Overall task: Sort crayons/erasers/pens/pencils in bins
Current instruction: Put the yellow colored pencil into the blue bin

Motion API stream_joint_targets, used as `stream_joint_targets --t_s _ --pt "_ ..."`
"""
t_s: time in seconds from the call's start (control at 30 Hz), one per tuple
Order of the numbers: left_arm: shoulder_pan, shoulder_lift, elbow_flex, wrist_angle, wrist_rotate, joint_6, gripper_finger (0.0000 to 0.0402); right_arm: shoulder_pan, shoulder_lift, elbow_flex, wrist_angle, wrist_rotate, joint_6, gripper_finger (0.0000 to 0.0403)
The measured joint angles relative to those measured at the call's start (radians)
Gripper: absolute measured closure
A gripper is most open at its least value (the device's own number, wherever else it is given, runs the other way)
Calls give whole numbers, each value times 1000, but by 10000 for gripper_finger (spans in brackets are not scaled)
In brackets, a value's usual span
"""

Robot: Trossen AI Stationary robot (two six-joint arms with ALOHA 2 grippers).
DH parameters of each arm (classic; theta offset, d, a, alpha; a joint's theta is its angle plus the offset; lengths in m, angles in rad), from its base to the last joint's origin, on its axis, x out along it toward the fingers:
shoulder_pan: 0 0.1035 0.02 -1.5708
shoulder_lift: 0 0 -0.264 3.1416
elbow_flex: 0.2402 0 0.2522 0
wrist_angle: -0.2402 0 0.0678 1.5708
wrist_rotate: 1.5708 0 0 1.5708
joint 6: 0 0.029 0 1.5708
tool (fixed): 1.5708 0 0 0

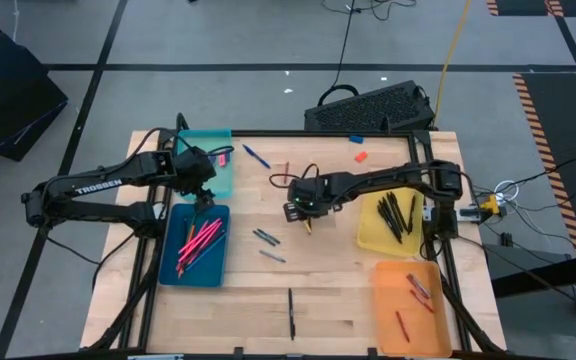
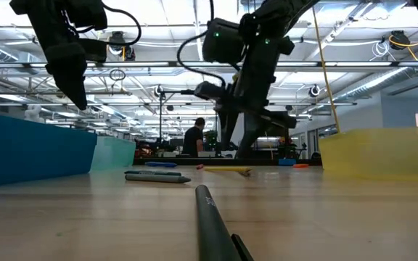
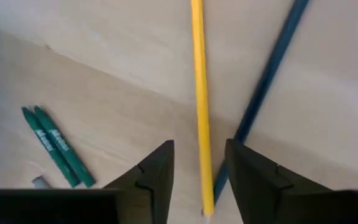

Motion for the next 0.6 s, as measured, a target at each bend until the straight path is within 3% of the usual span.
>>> stream_joint_targets --t_s 0.33,0.6 --pt "0 0 0 2 17 -30 131 5 15 0 121 210 -455 264" --pt "-21 0 73 -37 17 -92 131 11 68 0 151 220 -558 264"
